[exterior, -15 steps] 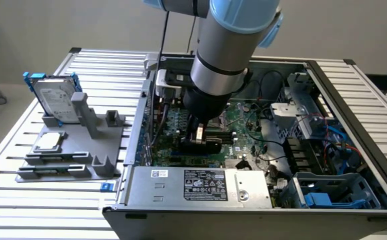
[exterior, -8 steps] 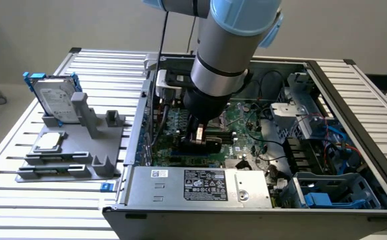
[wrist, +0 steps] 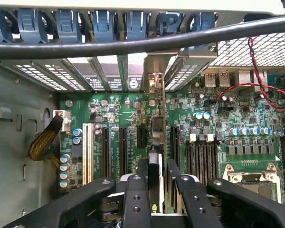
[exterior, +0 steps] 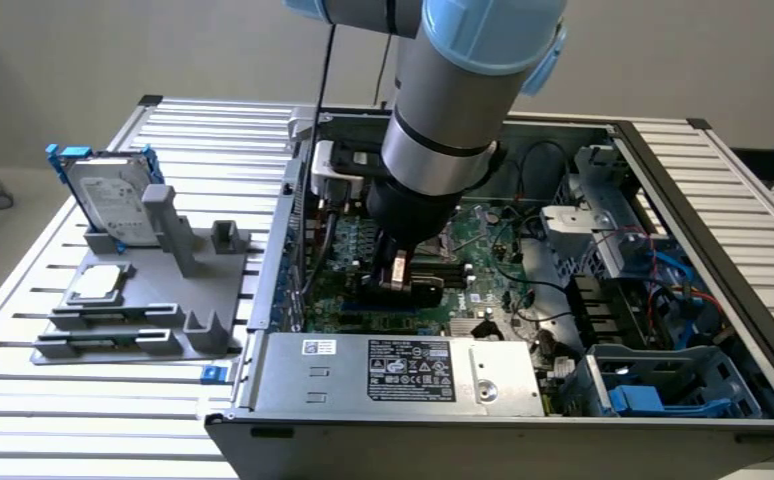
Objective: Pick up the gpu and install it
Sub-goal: 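Insert the gpu into the slot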
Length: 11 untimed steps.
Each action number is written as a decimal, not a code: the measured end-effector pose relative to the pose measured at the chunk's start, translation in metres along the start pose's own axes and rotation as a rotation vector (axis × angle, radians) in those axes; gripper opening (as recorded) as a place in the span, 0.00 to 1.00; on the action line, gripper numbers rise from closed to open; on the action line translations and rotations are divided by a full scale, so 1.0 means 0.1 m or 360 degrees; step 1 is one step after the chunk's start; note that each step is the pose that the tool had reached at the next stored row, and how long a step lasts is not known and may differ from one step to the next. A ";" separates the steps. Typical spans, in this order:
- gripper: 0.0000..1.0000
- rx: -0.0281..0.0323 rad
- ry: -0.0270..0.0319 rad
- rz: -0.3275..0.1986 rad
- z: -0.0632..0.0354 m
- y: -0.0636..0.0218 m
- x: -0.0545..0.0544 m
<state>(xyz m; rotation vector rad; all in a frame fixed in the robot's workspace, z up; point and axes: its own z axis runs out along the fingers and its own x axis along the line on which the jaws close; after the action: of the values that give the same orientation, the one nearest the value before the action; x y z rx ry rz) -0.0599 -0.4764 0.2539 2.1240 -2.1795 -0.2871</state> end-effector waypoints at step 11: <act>0.27 -0.00107 0.00001 0.0000 0.006 -0.012 0.00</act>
<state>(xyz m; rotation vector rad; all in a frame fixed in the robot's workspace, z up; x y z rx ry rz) -0.0589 -0.4768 0.2531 2.1202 -2.1756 -0.2939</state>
